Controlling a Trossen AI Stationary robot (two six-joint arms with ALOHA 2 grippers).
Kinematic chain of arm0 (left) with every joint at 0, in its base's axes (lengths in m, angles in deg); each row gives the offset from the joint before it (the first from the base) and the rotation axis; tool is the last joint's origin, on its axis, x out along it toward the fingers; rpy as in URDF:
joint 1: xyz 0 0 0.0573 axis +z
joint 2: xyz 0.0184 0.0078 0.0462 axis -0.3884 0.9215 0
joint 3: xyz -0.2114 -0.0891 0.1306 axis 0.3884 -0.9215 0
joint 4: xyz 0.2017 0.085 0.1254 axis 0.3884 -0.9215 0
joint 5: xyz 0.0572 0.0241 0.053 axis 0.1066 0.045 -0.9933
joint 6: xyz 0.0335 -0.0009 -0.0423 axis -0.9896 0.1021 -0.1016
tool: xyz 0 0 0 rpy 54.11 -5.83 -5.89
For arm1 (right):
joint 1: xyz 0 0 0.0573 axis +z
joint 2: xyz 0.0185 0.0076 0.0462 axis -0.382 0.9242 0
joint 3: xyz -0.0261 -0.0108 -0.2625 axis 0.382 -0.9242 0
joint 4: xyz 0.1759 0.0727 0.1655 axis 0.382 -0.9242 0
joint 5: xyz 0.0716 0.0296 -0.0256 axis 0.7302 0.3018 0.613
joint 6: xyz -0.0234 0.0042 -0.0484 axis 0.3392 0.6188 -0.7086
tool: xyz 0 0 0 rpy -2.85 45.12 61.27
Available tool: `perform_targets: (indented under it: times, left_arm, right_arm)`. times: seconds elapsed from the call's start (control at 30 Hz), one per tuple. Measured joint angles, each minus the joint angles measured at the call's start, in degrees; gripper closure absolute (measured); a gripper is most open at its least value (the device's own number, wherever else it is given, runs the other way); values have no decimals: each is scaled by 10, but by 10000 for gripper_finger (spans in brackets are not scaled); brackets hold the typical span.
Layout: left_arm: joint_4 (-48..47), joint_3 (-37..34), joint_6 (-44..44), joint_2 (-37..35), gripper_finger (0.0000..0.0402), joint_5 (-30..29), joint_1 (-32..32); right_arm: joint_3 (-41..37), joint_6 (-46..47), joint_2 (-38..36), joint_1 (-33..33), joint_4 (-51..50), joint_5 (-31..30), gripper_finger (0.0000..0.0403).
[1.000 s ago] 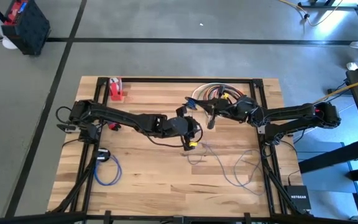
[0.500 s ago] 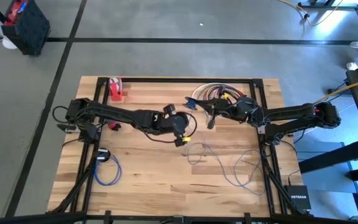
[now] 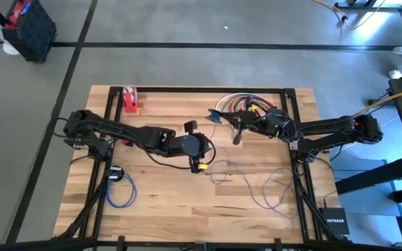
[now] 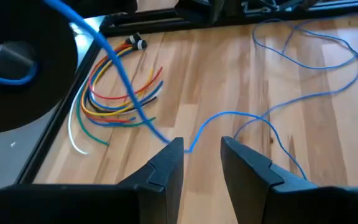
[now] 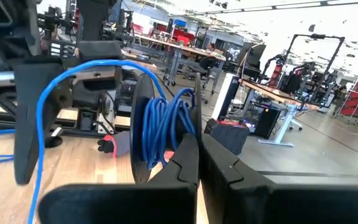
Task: Coil cords
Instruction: Coil the blue cable wire on the black spool
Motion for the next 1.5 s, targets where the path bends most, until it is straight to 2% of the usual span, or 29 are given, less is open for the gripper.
perform_targets:
  times: [0.2, 0.37, 0.6, 0.67, 0.77, 0.83, 1.1, 1.5]
  left_arm:
    - [132, -94, -14, -15, 300, -13, 1]
    - [169, -153, 11, -68, 300, -13, 8]
    - [351, -251, -19, -112, 300, 8, 16]
    - [356, -258, -17, -113, 300, 20, 26]
    - [377, -258, -16, -108, 300, 83, 40]
    - [405, -258, -25, -100, 300, 101, 43]
    - [420, -258, -19, -74, 300, 101, 65]
    - [421, -258, -20, -74, 300, 104, 60]
  right_arm:
    - [0, -2, 0, 0, -3, 0, 398]
    - [0, -3, 0, 0, -6, 0, 397]
    - [0, -3, 0, 0, -1, 0, 398]
    - [0, -3, 0, 0, -1, 0, 398]
    - [0, -3, 0, 0, -1, 0, 399]
    - [0, -3, 0, 0, -1, 0, 399]
    - [0, -3, 0, 0, -3, 0, 396]
    - [0, -4, 0, 0, -3, 0, 394]
